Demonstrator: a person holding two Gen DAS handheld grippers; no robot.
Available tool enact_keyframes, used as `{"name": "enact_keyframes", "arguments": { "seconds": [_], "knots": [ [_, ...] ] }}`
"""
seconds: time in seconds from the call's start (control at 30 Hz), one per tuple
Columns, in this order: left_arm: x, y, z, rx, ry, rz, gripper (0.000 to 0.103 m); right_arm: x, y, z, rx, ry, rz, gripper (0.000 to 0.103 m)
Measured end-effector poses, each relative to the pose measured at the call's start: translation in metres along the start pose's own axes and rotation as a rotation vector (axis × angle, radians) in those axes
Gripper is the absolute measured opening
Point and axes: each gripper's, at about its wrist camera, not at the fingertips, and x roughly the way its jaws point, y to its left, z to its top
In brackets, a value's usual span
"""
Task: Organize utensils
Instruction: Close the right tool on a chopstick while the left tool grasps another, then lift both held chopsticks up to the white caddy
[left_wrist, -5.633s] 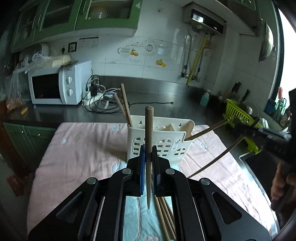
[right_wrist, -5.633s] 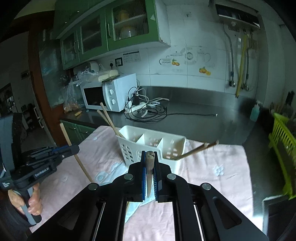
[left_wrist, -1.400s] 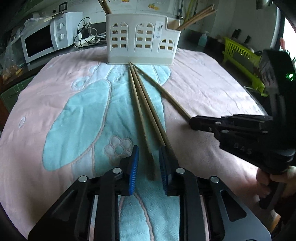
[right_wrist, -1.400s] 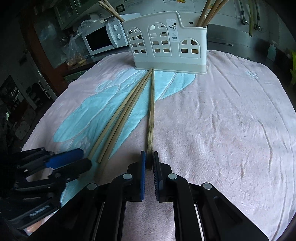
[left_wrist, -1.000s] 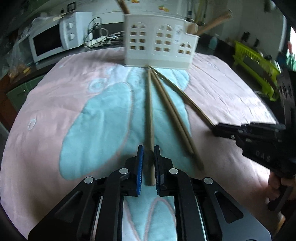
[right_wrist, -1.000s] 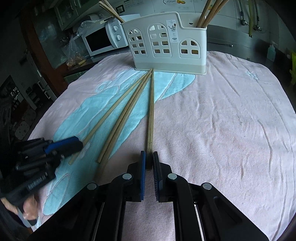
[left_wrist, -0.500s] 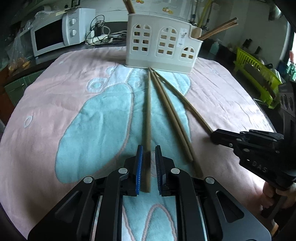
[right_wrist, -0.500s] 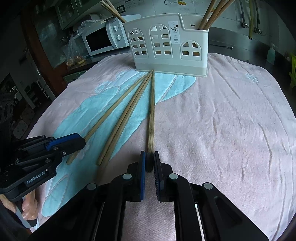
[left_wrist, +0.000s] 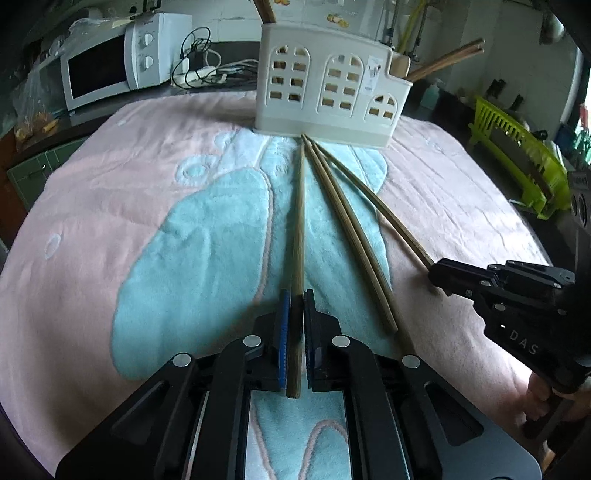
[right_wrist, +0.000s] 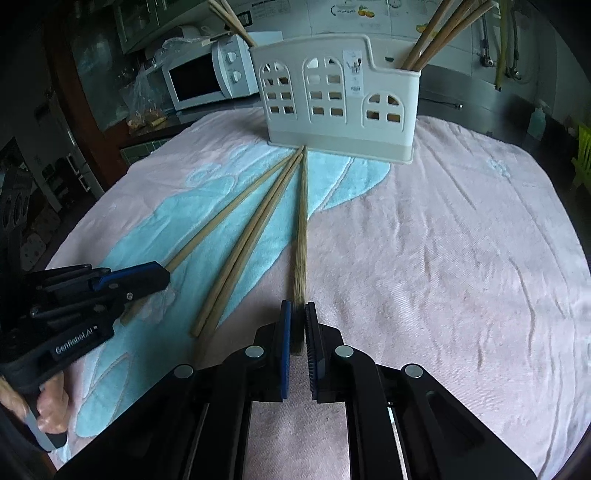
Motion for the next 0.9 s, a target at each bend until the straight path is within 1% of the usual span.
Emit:
{"name": "enact_keyframes", "arguments": {
  "seconds": [0.1, 0.2, 0.3, 0.47, 0.67, 0.73, 0.8, 0.83, 0.9],
  "knots": [
    [-0.011, 0.005, 0.006, -0.006, -0.034, -0.003, 0.006, -0.011, 0.000, 0.004, -0.002, -0.036, -0.013, 0.007],
    [-0.025, 0.008, 0.016, -0.010, -0.089, -0.014, 0.006, -0.027, 0.002, 0.014, -0.012, -0.090, -0.028, 0.007],
    [-0.036, 0.010, 0.029, -0.011, -0.133, -0.018, 0.006, -0.044, 0.004, 0.031, -0.019, -0.152, -0.034, 0.007],
    [-0.048, 0.019, 0.057, -0.040, -0.196, -0.035, 0.006, -0.059, 0.010, 0.061, -0.048, -0.219, -0.047, 0.007],
    [-0.054, 0.026, 0.088, -0.061, -0.259, -0.032, 0.006, -0.067, 0.015, 0.096, -0.064, -0.279, -0.059, 0.007],
    [-0.054, 0.028, 0.092, -0.064, -0.252, -0.043, 0.006, -0.069, 0.015, 0.104, -0.060, -0.291, -0.058, 0.007],
    [-0.053, 0.027, 0.091, -0.036, -0.234, -0.048, 0.006, -0.069, 0.016, 0.109, -0.057, -0.297, -0.051, 0.007],
    [-0.052, 0.026, 0.086, -0.021, -0.222, -0.041, 0.006, -0.068, 0.018, 0.110, -0.062, -0.300, -0.054, 0.007],
    [-0.047, 0.026, 0.076, -0.010, -0.178, -0.052, 0.006, -0.068, 0.019, 0.110, -0.076, -0.311, -0.062, 0.007]
  ]
}}
